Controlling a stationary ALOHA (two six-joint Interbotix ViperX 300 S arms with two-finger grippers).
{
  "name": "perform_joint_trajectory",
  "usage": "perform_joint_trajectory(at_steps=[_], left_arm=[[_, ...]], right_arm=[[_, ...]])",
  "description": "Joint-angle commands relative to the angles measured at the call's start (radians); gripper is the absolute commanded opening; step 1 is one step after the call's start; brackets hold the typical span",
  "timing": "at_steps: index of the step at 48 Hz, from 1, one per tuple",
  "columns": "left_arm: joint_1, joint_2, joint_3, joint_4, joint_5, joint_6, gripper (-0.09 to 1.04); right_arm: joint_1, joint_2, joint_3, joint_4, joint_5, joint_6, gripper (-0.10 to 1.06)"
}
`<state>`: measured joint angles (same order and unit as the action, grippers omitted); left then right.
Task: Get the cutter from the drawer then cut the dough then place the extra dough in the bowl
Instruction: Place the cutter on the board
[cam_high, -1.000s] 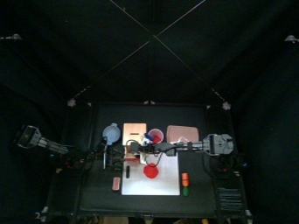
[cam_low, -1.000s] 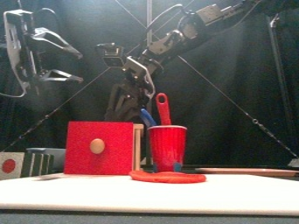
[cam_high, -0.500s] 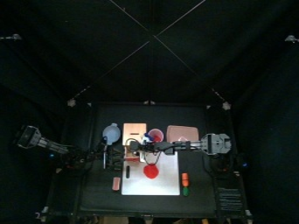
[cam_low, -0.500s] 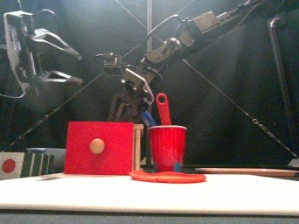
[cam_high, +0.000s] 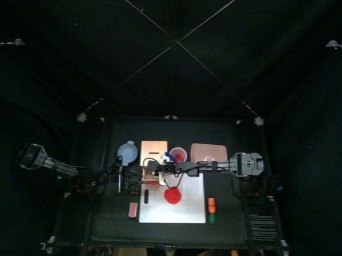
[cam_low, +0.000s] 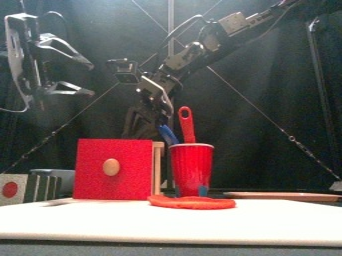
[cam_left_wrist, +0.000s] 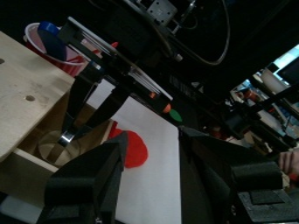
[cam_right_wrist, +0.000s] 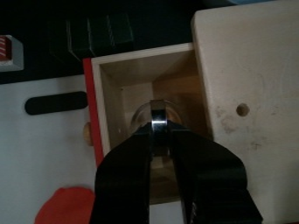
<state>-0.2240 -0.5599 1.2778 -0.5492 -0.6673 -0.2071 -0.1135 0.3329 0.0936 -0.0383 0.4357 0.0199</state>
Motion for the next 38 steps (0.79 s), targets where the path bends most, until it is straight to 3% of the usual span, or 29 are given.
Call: perform_joint_trajectory(at_steps=[1,10,25,38], left_arm=[[0.005,-0.002,-0.011,-0.003,-0.009,0.002,0.86],[0.009,-0.002,-0.011,-0.003,-0.009,0.002,0.86],[0.012,-0.002,-0.009,-0.003,-0.009,0.005,0.86],[0.023,-0.005,-0.005,-0.003,-0.009,0.005,0.86]], right_arm=[[-0.005,-0.091,-0.032,-0.009,0.02,-0.002,0.52],[-0.003,-0.178,-0.018,-0.037,0.04,0.003,0.52],[0.006,-0.388,0.115,-0.02,0.048,0.009,0.52],[0.08,-0.588,0.33,0.025,0.038,0.017,0.52]])
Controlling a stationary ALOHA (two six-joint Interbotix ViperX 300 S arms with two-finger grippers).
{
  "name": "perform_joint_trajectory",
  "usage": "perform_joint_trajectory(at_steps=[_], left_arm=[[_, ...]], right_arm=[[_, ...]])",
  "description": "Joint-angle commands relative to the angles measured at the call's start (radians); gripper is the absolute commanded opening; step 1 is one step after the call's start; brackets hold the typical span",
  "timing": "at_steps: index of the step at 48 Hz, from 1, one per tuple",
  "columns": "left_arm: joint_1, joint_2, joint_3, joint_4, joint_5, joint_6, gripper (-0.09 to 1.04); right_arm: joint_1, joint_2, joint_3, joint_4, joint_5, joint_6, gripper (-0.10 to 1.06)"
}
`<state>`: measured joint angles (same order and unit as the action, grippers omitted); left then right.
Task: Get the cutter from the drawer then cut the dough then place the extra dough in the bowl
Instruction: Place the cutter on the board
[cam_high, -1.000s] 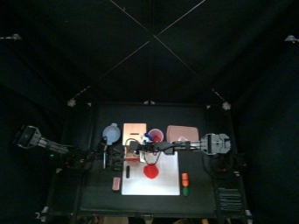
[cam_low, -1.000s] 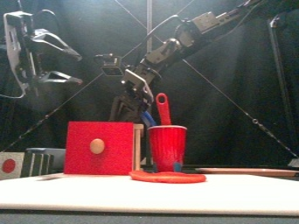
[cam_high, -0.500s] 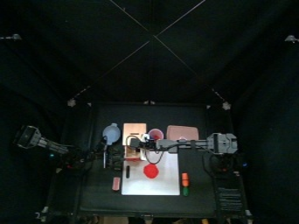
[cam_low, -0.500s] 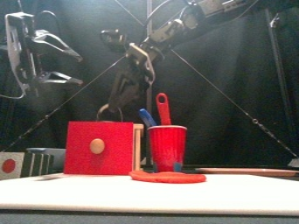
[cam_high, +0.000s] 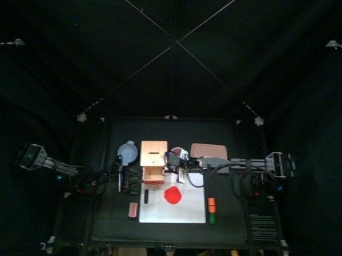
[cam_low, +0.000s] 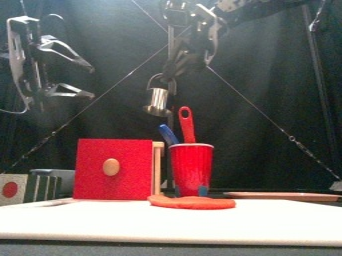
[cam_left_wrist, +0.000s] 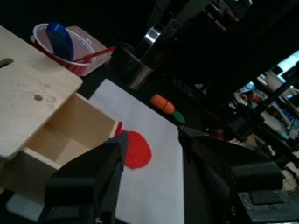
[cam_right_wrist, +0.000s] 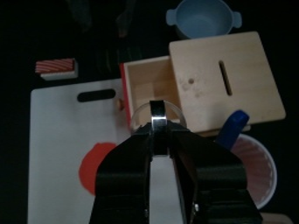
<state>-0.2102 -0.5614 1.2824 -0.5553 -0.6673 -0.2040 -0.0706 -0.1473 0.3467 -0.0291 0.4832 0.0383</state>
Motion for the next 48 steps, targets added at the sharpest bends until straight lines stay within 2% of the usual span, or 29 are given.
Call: perform_joint_trajectory(at_steps=[1,9,13,18,28,39,48], left_arm=[[0.011,-0.003,-0.009,0.003,-0.009,0.002,0.86],[0.032,-0.008,-0.008,0.003,-0.009,0.002,0.86],[0.046,-0.011,-0.009,0.003,-0.009,0.002,0.86],[0.069,-0.017,-0.009,0.003,-0.009,0.002,0.86],[0.115,-0.029,-0.011,0.003,-0.009,0.002,0.86],[0.149,-0.029,-0.018,0.003,-0.008,0.0,0.86],[0.169,-0.031,-0.018,0.002,-0.009,-0.003,0.86]], right_arm=[[0.043,-0.12,0.097,0.018,-0.009,-0.002,0.52],[0.084,-0.199,0.255,0.1,-0.026,-0.002,0.52],[0.095,-0.225,0.314,0.15,-0.051,-0.002,0.52],[0.103,-0.244,0.373,0.184,-0.077,-0.003,0.52],[0.097,-0.23,0.454,0.176,-0.149,-0.003,0.52],[0.091,-0.152,0.494,0.176,-0.238,-0.005,0.54],[0.091,-0.11,0.499,0.186,-0.252,-0.003,0.63]])
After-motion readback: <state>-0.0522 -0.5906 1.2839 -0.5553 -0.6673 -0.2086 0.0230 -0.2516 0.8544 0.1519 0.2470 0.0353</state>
